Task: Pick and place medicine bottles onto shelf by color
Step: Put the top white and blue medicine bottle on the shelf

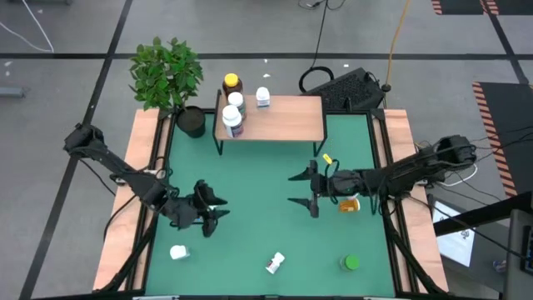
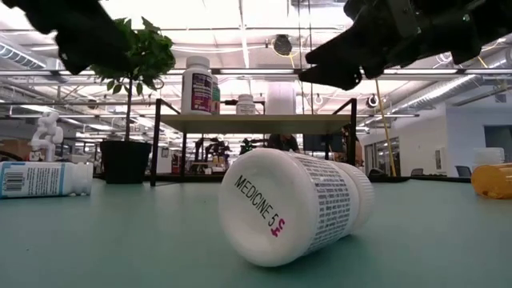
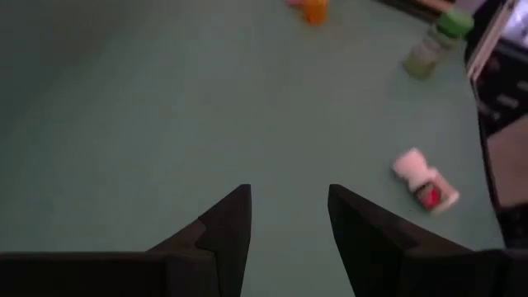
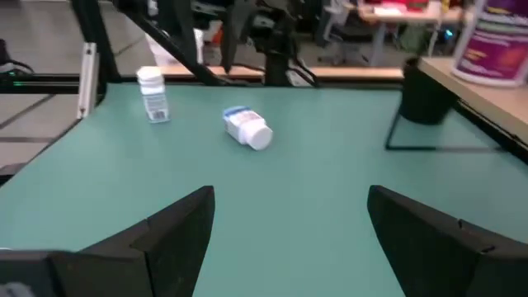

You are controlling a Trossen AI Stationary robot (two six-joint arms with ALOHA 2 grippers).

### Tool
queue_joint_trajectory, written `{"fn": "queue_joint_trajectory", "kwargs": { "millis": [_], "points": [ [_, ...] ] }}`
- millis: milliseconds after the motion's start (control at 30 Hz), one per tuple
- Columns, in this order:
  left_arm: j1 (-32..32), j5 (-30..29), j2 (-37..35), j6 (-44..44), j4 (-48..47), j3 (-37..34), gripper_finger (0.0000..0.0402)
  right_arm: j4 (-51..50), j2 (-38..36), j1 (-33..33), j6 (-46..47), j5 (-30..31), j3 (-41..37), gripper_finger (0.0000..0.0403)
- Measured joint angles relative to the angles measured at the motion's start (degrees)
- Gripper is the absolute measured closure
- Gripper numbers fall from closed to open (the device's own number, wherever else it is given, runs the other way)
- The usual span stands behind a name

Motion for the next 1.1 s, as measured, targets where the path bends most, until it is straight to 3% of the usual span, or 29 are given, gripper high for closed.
{"fn": "queue_joint_trajectory", "kwargs": {
  "millis": [267, 500, 833, 1100],
  "points": [
    [-2.47, -1.07, 0.21, -10.15, -11.24, -0.02, 0.0238, 15.19, 9.61, 0.33, -7.41, -4.89, 0.02, 0.0090],
    [-2.45, -0.97, 2.71, -16.14, -15.05, -0.02, 0.0238, 18.64, 11.84, 0.33, -8.03, -4.56, 0.04, 0.0090],
    [-2.18, 0.43, 4.52, -11.78, -15.22, -0.02, 0.0238, 18.04, 11.82, 0.30, -7.28, -4.53, 0.04, 0.0090],
    [1.30, -0.54, 4.52, -1.04, -14.87, -0.02, 0.0238, 11.23, 11.83, 0.33, -1.50, -4.55, 0.04, 0.0090]
  ]
}}
